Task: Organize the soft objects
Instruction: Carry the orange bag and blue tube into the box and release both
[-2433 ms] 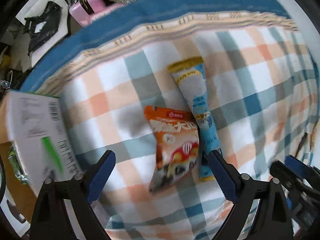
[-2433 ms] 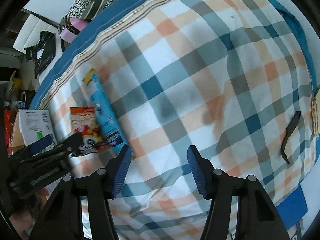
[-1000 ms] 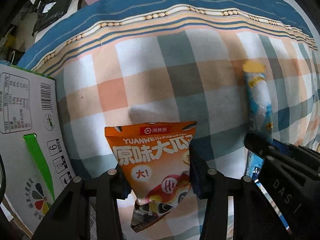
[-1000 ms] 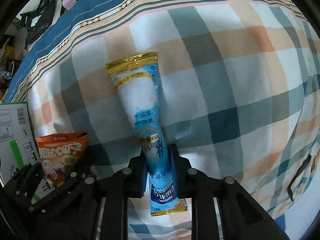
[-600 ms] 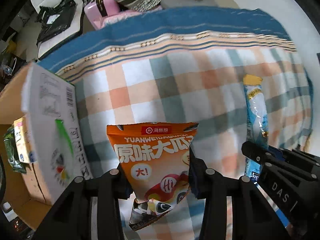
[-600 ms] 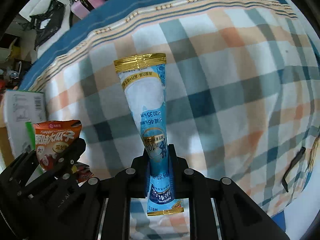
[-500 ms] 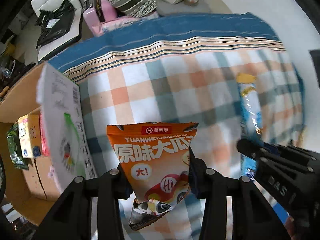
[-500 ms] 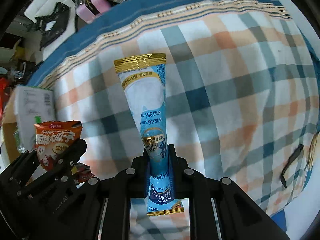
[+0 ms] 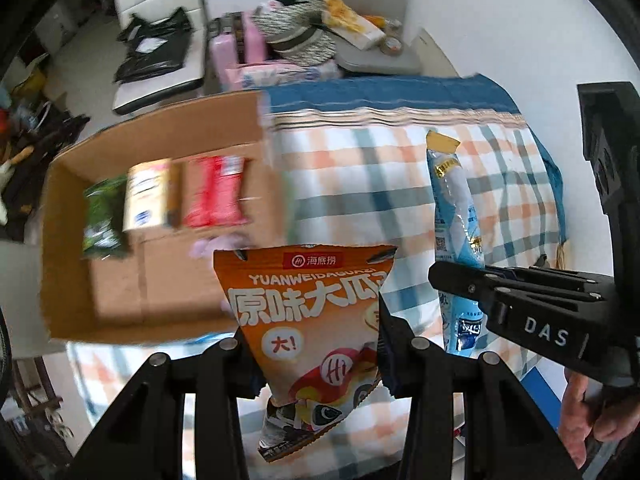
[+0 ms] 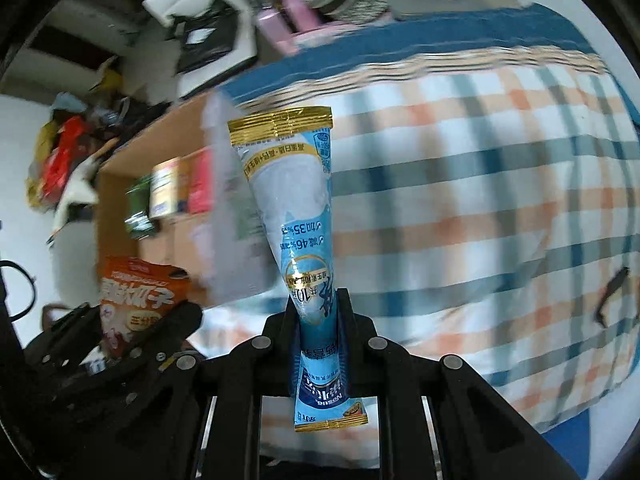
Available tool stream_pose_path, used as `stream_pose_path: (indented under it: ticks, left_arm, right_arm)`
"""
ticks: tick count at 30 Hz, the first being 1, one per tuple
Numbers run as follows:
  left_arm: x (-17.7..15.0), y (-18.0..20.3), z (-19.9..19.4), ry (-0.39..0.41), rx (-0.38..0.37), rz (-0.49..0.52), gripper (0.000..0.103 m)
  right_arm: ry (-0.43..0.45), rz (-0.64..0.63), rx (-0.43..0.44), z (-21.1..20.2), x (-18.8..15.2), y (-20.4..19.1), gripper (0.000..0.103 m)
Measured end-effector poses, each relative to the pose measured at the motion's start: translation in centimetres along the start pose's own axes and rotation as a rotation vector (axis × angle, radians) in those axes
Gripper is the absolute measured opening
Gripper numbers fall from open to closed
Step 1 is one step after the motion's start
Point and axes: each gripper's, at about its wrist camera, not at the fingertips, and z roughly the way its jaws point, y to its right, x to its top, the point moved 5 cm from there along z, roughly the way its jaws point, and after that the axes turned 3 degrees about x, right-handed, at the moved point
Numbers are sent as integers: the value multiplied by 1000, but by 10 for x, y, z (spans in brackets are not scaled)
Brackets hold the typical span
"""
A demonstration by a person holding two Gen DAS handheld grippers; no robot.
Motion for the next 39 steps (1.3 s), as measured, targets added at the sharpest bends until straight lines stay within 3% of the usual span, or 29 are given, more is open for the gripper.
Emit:
stream_pose_path:
  ticks: [9, 16, 24, 33, 39]
  left_arm:
    - [-7, -123, -27, 20, 62, -139, 40]
    - [4, -192, -4, -34, 82, -194, 40]
    - [17, -232, 44, -135, 52, -213, 40]
    - [22, -248, 80, -193, 33, -219, 41]
    - [16, -256, 104, -264, 56, -245, 43]
  right_arm:
    - [-41, -88, 86, 27, -8, -121, 16]
    - [-47, -79, 64, 62, 10, -181, 16]
    - [-59, 2, -2, 115, 38, -190, 16]
    - [-72, 49, -66, 159, 56, -185, 16]
    - [-88, 59, -96, 179, 64, -175, 23]
